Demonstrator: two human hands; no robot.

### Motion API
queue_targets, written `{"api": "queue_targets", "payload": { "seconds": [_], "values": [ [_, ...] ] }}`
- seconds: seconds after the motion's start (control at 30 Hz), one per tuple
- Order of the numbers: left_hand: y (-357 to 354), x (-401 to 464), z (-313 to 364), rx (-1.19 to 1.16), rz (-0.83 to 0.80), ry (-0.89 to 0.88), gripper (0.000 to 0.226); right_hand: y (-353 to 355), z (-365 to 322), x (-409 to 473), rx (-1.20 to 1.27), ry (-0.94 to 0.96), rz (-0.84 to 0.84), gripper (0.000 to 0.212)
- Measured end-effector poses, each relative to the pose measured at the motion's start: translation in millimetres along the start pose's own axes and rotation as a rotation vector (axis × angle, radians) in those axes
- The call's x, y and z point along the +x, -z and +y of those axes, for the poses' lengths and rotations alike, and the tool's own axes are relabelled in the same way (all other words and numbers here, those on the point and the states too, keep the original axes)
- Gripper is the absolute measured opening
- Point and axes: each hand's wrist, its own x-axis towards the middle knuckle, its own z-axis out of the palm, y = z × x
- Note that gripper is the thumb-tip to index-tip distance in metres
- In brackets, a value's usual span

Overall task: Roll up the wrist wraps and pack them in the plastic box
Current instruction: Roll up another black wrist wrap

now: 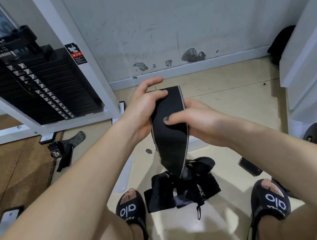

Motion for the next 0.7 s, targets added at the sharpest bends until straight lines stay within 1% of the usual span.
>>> {"api": "queue_targets", "payload": {
  "seconds": [0.07,0.13,0.23,0.3,0.37,0.43,0.5,0.53,0.57,0.63,0.7],
  "values": [
    [5,4,2,-0.046,0.049,-0.004,0.032,-1,2,-3,-0.136,-0.048,-0.036,0.028],
    [9,6,1,-0.026,0.06,0.0,0.03,-1,1,-4,-0.153,-0.038,-0.02,0.025],
    [9,1,-1,0.131,-0.077,0.041,0.03,0,-6,-2,-0.058,0.039,0.034,0.024],
    [8,-2,-3,0.162,-0.116,0.04,0.032,2,-10,-3,0.003,0.058,0.013,0.024],
    [8,-2,-2,0.124,-0.074,0.015,0.032,2,-9,-5,0.007,0.03,-0.047,0.025],
    [9,0,0,0.033,-0.007,0.002,0.028,2,-5,-7,-0.086,-0.025,-0.083,0.025],
    [11,1,2,-0.033,0.061,-0.003,0.024,1,-2,-8,-0.174,-0.057,-0.071,0.026],
    [13,2,2,-0.005,0.073,-0.009,0.022,0,-2,-7,-0.174,-0.051,-0.045,0.026],
    [14,1,1,0.069,0.059,-0.01,0.022,0,-3,-7,-0.146,-0.031,-0.016,0.026],
    [15,-2,-1,0.239,-0.031,0.016,0.026,1,-7,-5,-0.074,0.018,0.027,0.025],
    [13,-5,-3,0.252,-0.088,0.032,0.031,3,-10,-5,-0.049,0.046,0.039,0.024]
  ]
}}
